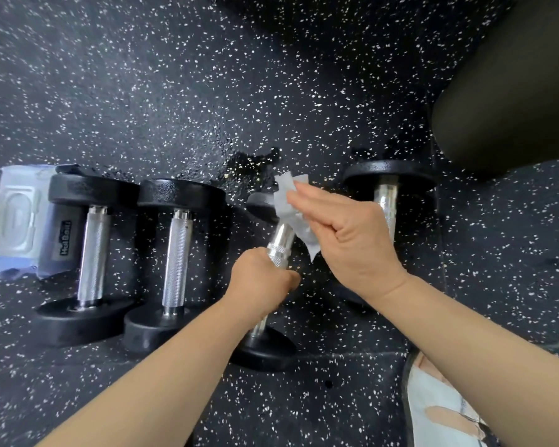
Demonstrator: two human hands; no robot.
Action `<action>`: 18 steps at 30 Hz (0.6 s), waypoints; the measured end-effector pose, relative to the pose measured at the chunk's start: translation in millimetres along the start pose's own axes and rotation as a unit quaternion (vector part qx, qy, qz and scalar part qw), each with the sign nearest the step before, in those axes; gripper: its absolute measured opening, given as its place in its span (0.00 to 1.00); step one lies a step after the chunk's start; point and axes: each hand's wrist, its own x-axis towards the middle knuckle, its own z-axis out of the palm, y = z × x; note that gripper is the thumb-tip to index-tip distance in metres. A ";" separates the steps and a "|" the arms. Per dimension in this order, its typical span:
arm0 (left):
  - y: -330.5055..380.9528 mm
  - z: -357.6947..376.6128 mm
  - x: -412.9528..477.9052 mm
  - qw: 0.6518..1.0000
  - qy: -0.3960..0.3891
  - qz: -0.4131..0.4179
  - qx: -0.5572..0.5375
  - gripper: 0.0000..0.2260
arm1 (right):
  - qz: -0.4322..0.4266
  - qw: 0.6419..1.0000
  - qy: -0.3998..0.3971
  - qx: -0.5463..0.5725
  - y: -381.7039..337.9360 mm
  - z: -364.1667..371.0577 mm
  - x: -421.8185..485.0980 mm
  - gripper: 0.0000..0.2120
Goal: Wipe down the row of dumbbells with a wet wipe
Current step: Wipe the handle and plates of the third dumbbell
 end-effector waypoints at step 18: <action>5.5 -8.3 -20.2 0.947 0.047 0.145 0.284 0.09 | 0.277 0.916 -0.285 0.058 -9.6 -21.3 70.9 0.10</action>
